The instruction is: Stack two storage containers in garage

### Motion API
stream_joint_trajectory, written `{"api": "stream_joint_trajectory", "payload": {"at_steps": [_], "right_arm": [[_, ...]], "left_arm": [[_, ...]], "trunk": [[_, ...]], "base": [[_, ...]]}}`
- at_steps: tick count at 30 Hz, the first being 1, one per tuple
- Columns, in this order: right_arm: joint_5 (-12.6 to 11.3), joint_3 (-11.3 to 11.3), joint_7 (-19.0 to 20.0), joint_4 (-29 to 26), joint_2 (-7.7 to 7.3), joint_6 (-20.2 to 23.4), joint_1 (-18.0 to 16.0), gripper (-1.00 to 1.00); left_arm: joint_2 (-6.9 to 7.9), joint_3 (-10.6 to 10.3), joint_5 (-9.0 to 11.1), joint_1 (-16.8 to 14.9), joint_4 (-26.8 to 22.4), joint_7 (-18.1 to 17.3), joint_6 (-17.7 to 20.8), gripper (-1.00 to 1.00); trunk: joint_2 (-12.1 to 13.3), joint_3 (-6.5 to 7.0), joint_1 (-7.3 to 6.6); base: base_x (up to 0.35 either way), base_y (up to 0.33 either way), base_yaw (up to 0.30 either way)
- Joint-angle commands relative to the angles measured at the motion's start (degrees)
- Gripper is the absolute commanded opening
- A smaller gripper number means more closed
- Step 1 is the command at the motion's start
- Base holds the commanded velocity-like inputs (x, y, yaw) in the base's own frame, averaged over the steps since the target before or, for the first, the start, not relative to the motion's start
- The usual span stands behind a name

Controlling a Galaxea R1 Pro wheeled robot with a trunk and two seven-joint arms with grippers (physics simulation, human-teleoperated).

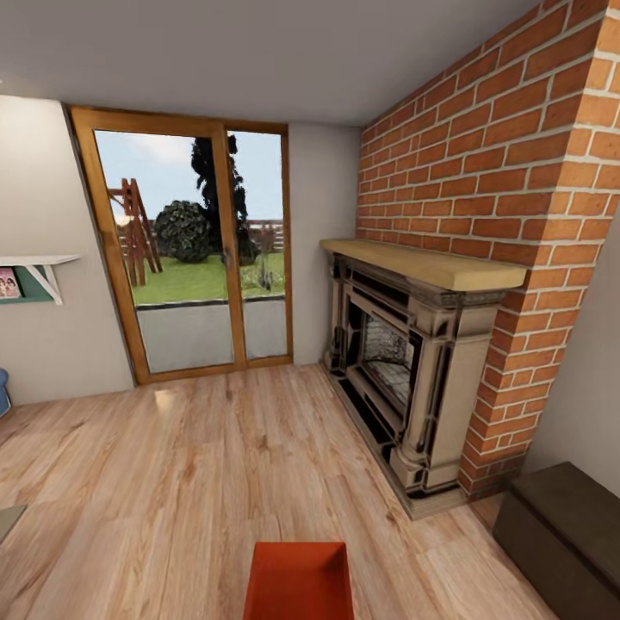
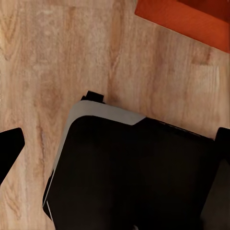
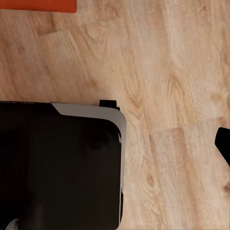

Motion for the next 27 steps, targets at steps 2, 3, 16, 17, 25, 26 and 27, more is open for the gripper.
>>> {"api": "stream_joint_trajectory", "payload": {"at_steps": [2, 3, 16, 17, 25, 26, 27], "right_arm": [[0.2, 0.0, 0.1, 0.1, -0.02, -0.2, 0.0, 1.00], [0.2, 0.0, 0.1, 0.1, -0.02, -0.2, 0.0, 1.00], [0.2, 0.0, 0.1, 0.1, -0.02, -0.2, 0.0, 1.00], [0.1, 0.0, 0.1, 0.1, -0.02, -0.3, 0.0, 1.00], [0.2, 0.0, 0.1, 0.1, 0.02, -0.2, 0.0, 1.00], [0.2, 0.1, 0.1, 0.1, 0.03, -0.2, 0.0, 1.00], [0.2, 0.0, 0.1, 0.1, 0.05, -0.2, 0.0, 1.00]], "left_arm": [[0.02, -0.5, 0.5, 0.0, 0.0, 0.2, 0.2, 1.00], [0.02, -0.5, 0.5, 0.0, 0.0, 0.1, 0.2, 1.00], [-0.02, -0.5, 0.5, 0.0, 0.0, 0.2, 0.1, 1.00], [0.00, -0.5, 0.5, 0.0, 0.0, 0.2, 0.1, 1.00], [0.02, -0.5, 0.6, 0.0, 0.0, 0.2, 0.1, 1.00], [0.02, -0.5, 0.6, 0.0, 0.0, 0.2, 0.1, 1.00], [0.03, -0.5, 0.6, 0.0, 0.0, 0.2, 0.1, 1.00]], "trunk": [[0.0, -0.02, 0.02], [0.0, -0.02, 0.02], [0.0, -0.02, 0.02], [0.0, -0.02, 0.02], [0.0, -0.02, 0.02], [0.0, -0.02, 0.02], [0.0, -0.02, 0.02]], "base": [[0.029, 0.000, 0.000], [0.014, 0.000, 0.000], [0.002, 0.057, 0.000], [0.000, 0.183, 0.000], [0.000, 0.061, 0.000], [0.000, 0.141, 0.000], [0.000, 0.206, 0.000]]}}
